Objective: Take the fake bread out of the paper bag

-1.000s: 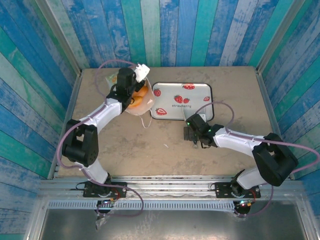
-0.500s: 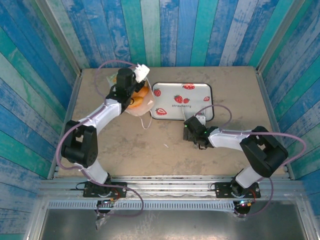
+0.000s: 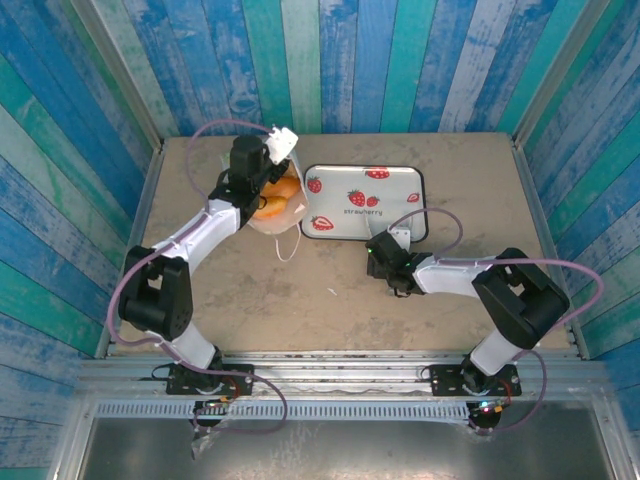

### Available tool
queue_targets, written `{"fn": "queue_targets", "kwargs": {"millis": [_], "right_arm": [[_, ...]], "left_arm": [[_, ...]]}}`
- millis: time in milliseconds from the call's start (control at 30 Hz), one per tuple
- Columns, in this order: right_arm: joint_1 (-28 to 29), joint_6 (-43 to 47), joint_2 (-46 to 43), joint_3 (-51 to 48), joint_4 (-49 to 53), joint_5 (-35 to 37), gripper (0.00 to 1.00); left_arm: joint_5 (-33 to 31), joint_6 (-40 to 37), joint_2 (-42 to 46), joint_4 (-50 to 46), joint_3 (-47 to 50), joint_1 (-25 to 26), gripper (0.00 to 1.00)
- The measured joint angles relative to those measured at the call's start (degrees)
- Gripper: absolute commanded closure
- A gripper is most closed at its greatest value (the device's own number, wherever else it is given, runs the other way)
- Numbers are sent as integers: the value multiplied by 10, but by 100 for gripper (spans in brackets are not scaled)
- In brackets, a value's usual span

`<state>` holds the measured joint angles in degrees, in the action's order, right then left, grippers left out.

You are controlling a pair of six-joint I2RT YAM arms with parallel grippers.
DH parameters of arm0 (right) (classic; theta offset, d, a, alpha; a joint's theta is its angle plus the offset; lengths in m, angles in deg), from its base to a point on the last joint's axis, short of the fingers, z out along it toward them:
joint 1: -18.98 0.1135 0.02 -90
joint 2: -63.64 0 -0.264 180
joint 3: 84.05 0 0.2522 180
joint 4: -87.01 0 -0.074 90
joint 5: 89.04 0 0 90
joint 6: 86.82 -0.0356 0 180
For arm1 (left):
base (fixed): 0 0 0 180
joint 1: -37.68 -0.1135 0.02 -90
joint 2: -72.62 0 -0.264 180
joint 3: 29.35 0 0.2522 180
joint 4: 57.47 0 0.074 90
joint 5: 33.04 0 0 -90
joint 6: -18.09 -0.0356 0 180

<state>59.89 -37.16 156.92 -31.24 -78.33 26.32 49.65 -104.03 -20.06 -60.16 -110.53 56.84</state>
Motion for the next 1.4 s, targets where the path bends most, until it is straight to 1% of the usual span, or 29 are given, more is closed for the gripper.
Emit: {"fn": "queue_targets", "kwargs": {"millis": [133,300,533,767,833,1033,1133,1233,1300,1400], "right_arm": [[0,-3,0,6,13,-3,17],[0,-6,2,8,17,-6,33],[0,-5,9,18,21,-11,59],[0,11,-15,19,68,-33,74],[0,22,-27,21,91,-42,81],[-1,64,-55,63,152,-87,86],[-2,85,-61,101,175,-118,87],[-7,107,-61,137,193,-158,90],[-10,120,-61,156,203,-185,91],[-15,138,-61,183,225,-221,85]], "left_arm": [[-1,0,2,0,0,0,100],[-2,-1,3,0,2,0,100],[-5,-1,5,0,4,1,100],[-9,-1,6,0,4,1,100],[-10,0,6,0,4,1,100],[-16,8,6,0,4,1,100],[-16,13,6,0,4,1,100],[-16,21,6,0,4,1,100],[-16,25,6,-3,3,1,100],[-17,34,6,-11,-2,1,100]]}}
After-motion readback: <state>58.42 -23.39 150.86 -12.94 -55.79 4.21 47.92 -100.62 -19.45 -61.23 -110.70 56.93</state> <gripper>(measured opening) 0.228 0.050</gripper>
